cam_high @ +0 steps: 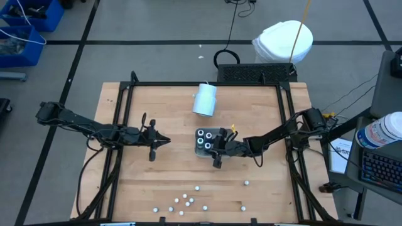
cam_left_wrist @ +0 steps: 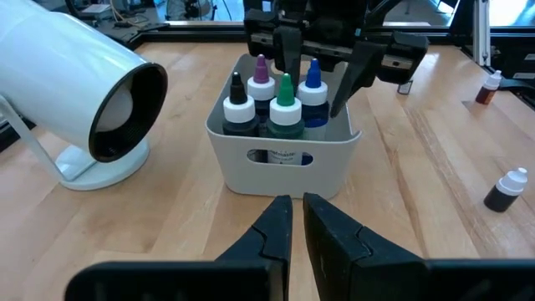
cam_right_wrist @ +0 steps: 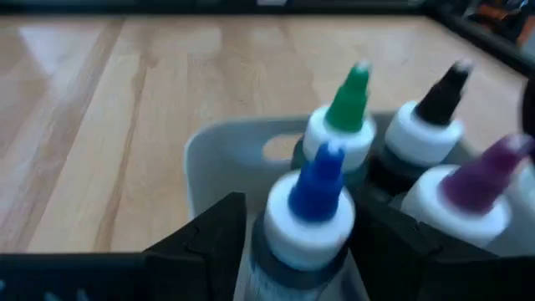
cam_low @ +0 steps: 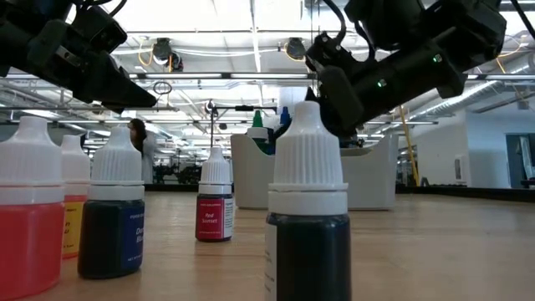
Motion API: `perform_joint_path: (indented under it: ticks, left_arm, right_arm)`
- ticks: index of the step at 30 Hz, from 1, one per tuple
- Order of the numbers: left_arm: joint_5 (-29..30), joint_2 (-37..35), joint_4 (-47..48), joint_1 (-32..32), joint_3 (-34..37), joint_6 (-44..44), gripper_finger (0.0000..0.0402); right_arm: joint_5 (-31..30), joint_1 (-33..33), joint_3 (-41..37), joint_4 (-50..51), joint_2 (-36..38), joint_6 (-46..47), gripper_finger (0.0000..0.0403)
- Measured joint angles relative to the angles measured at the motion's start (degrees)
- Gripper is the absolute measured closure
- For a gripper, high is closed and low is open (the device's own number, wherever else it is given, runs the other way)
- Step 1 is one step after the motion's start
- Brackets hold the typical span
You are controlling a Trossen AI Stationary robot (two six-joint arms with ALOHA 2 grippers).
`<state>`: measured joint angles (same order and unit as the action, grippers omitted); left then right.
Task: Pick & Place food coloring
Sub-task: Put the large blue food coloring bottle into the gray bin, then put the small black food coloring bottle into the gray bin
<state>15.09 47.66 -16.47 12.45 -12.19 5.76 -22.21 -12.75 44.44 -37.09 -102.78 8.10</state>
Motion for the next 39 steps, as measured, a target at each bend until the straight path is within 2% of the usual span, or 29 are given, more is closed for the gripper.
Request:
perform_joint_path:
  ticks: [9, 14, 17, 21, 25, 28, 31, 35, 39]
  left_arm:
    - [0.0, 0.0, 0.08, 0.0, 0.0, 0.02, 0.036]
    - [-0.02, 0.0, 0.54, 0.0, 0.0, 0.02, 0.036]
    - [0.0, 0.0, 1.11, 0.0, 0.0, -0.03, 0.036]
    - [0.0, 0.0, 1.52, 0.0, 0.0, -1.14, 0.036]
    - [0.0, 0.0, 1.61, 0.0, 0.0, -1.08, 0.036]
    - [0.0, 0.0, 1.61, 0.01, 0.0, -1.33, 0.036]
    - [0.0, 0.0, 1.6, 0.0, 0.0, -1.36, 0.036]
    - [0.04, 0.0, 1.19, 0.0, 0.0, -1.41, 0.036]
    - [1.18, 0.0, 0.15, 0.0, 0.0, -1.57, 0.036]
  right_arm:
    - [-0.03, -0.02, -0.12, 0.68, 5.5, -4.46, 0.0174]
    - [-0.25, -1.49, -0.02, 1.43, 15.06, -9.51, 0.0168]
    - [-0.21, -4.09, -0.01, 6.16, 21.88, -12.13, 0.0177]
    - [-0.72, -8.33, -0.37, 16.28, 30.28, -12.12, 0.0205]
    - [-7.17, -14.55, -4.82, 16.98, 36.09, -11.85, 0.0255]
    - [-13.8, -18.85, -10.8, 13.29, 37.99, -12.43, 0.03]
    - [-18.93, -20.95, -17.27, 5.54, 38.15, -12.3, 0.0342]
    - [-19.67, -21.55, -22.68, -0.63, 38.18, -10.86, 0.0389]
    - [-19.64, -21.55, -24.23, 0.64, 38.18, -10.49, 0.0396]
